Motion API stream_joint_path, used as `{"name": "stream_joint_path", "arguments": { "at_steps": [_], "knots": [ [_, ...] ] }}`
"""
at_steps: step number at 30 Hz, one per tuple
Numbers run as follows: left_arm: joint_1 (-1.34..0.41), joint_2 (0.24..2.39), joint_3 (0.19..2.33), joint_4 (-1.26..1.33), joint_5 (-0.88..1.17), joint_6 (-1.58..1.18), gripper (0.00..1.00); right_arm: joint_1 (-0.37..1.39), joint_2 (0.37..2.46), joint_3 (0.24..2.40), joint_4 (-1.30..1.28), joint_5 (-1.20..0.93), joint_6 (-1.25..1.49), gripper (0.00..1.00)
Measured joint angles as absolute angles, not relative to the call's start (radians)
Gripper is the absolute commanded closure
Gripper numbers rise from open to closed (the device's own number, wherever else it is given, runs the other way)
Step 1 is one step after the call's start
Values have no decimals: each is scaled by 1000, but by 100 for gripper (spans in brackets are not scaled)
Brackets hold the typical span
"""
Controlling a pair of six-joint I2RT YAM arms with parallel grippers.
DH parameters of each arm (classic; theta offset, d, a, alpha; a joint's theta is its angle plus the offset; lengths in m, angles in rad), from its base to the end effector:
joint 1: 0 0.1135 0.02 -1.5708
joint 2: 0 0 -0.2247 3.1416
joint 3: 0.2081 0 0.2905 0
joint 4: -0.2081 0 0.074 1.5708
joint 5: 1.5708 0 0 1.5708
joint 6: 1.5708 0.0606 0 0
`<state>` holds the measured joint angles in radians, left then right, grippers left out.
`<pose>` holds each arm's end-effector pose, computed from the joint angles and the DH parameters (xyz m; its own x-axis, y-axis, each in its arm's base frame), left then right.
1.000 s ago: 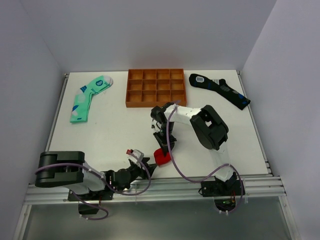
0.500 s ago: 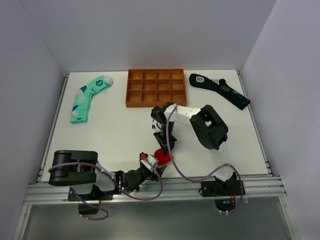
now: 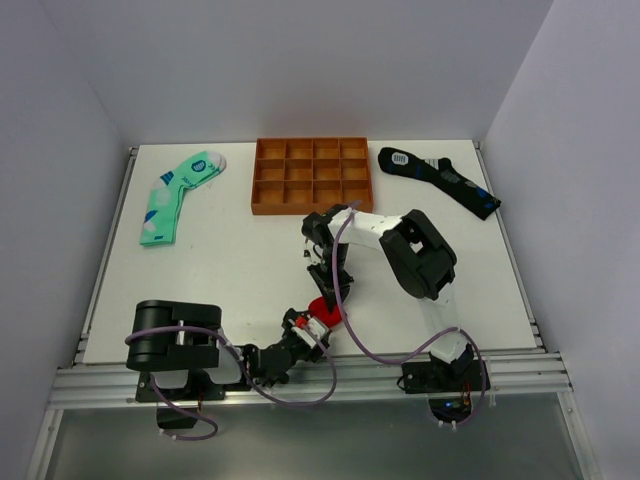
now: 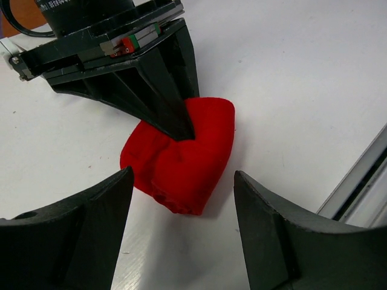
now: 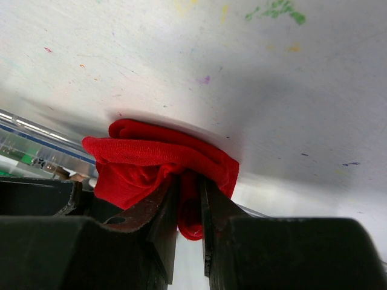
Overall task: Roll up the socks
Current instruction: Roll the sock at the center of the board.
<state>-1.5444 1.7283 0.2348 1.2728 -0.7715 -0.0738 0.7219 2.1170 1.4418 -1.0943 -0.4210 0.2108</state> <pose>0.0489 -0.2504 0.0310 -0.0573 0.1667 -0.9843 0.6963 0.7132 0.0803 0.2618 0.2635 0.0479 -0.8330 -0.4790 0.2769 -0.3766 0.8575 0.3504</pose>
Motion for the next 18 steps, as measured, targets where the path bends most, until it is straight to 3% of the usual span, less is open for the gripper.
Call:
{"name": "stream_joint_path", "arguments": {
  "at_steps": [13,18],
  "knots": [
    [-1589,1853,306,1294,-835,29,28,722,2117,1442,-1094,-421,210,86],
    [-1590,1856,305,1297,-842,39,32,722,2117,1442,-1094,-421,210,86]
  ]
}}
